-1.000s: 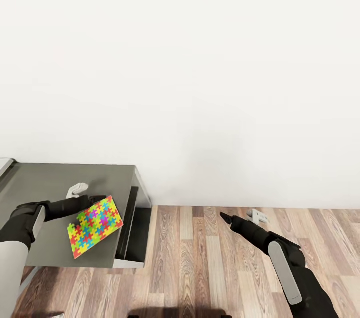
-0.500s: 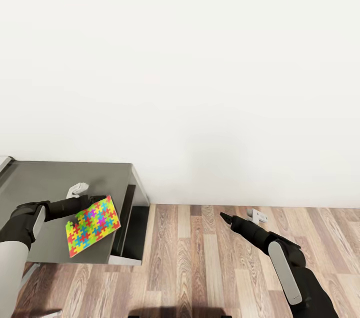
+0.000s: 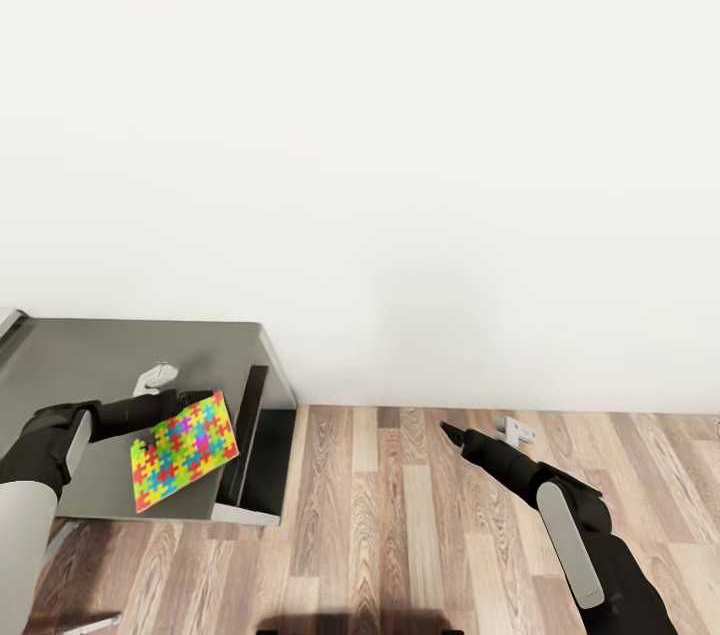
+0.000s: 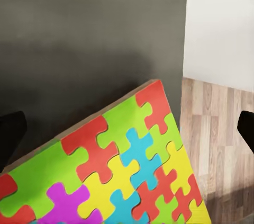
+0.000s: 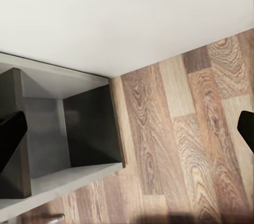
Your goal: Put all the toys in the child's room - the three board games (two on the bed and one on the table), the two jigsaw puzzles on the table, and the tennis ball on the table - inside the toy box on the table in the child's room.
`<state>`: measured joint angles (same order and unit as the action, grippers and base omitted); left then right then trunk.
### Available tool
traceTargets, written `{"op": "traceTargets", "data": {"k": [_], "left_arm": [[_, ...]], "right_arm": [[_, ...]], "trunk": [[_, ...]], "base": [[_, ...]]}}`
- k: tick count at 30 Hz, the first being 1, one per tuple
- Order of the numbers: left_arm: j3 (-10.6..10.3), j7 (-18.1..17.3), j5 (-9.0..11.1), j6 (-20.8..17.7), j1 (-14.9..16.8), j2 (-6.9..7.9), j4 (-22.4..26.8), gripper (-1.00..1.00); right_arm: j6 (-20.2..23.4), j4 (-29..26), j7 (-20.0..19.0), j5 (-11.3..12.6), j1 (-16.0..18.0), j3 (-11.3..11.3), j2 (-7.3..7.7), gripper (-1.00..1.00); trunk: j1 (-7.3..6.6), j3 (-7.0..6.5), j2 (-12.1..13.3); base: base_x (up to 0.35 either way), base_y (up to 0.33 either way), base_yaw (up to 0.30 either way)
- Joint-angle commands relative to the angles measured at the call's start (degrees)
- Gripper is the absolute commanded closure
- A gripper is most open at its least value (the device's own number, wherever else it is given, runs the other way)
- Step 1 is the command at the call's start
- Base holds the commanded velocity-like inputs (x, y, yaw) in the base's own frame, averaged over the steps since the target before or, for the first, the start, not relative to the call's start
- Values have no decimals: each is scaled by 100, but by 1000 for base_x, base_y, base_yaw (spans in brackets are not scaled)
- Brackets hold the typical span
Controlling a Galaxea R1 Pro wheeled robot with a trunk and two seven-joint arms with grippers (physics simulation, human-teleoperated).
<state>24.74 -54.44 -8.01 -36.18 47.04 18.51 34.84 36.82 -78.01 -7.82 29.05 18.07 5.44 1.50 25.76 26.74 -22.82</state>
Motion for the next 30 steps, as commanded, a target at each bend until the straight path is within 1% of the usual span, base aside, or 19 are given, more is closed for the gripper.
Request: {"op": "traceTargets", "data": {"k": [1,8,17,23,26,27,29,30], "left_arm": [[17,-50,-60,-42,7,-6,6,-100],[-59,-50,-60,-47,7,-6,6,-100],[-60,-50,-60,-47,7,-6,6,-100],[-43,-82,-41,-41,7,26,17,-100],[-25,-264,-22,-39,7,89,46,-100],[-19,-440,-17,-39,7,125,57,-100],[-11,-908,-16,-39,7,223,68,-100],[-9,-1035,-16,-40,7,253,70,-100]], "right_arm": [[30,-3,-25,-5,4,10,0,-100],[27,-3,-20,-5,4,9,0,-100],[27,-3,-25,-5,4,10,0,-100],[13,-6,-27,-5,4,10,0,-100],[11,-8,-27,-5,4,10,0,-100],[10,-10,-27,-5,4,10,0,-100],[10,-11,-28,-5,4,10,0,-100],[10,-9,-30,-5,4,10,0,-100]], "trunk": [[2,9,-10],[2,9,-10],[2,9,-10],[2,9,-10],[2,9,-10],[2,9,-10],[2,9,-10],[2,9,-10]], "base": [[-82,-108,0],[-21,-27,0],[-1,-1,0],[0,0,0],[0,0,0],[0,0,0],[0,0,0],[0,0,0]]}}
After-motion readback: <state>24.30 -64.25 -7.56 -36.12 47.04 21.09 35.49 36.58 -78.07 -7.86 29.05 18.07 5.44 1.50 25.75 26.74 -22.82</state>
